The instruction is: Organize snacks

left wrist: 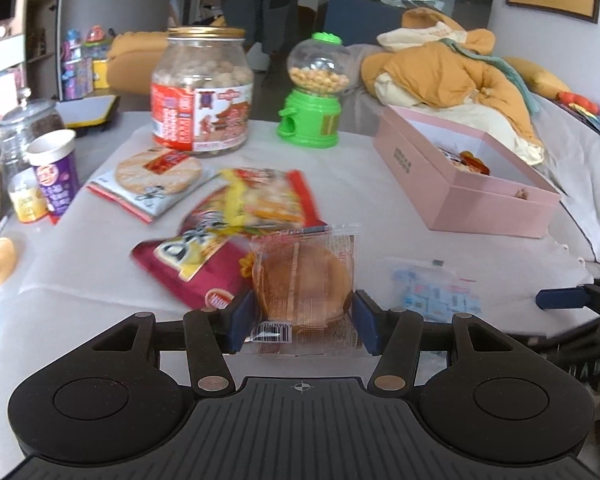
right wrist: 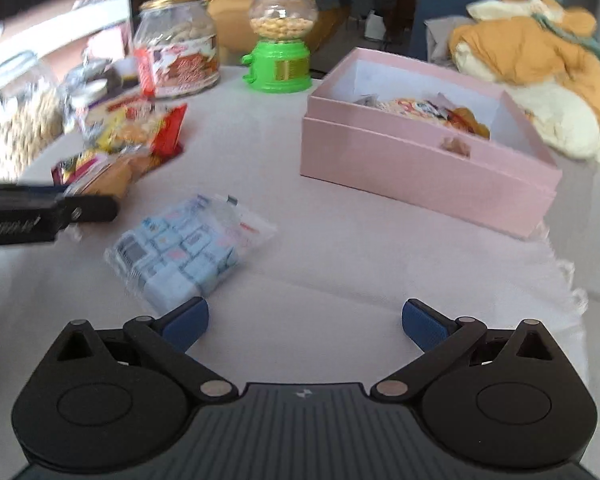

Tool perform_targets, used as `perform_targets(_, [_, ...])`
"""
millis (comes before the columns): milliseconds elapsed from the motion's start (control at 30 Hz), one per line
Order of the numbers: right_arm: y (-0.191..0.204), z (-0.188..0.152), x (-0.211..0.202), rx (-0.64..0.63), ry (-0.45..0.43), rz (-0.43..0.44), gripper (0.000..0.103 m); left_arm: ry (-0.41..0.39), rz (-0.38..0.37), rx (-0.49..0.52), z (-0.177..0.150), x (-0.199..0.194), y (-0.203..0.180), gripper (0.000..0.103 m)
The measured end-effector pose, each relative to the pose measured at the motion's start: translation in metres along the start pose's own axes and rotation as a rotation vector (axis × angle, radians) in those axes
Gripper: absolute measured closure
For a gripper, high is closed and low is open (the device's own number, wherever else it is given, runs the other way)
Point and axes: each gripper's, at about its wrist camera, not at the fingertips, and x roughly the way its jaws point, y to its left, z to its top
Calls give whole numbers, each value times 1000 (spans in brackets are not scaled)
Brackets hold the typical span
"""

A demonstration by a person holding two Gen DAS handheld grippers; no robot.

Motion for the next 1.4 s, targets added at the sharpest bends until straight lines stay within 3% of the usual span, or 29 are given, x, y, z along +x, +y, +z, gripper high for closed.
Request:
perform_targets(167, [-5,3,-5,90,-11,30,0,-34,28,-72,-2,-15,22,44])
perform_targets(367, [26,17,-9,48,-30,103,0,-39,48,-126,-1,-17,36,44])
perform_targets(500, [51,28,7,28,16,161,0,-37,41,-120,-2,-17,35,44])
perform_targets(600, [65,31,18,-47,30,87,0,-37,35,-123,-3,-18,36,44])
perform_targets(733, [53,25,16,-67,20,46,0,-42,25,-133,-6,-17,37,44])
perform_targets(967, [18,18,8,34,24,17,0,-32,-5,-96,-12,-14,23,44])
perform_targets(1167, [17,36,18,161,35,80,0,-21,-6,-64,-14,-13,12,44])
perform_targets(1400, [29,50,40,101,47,-49,0,-10,-45,-39,-16,-14,0,44])
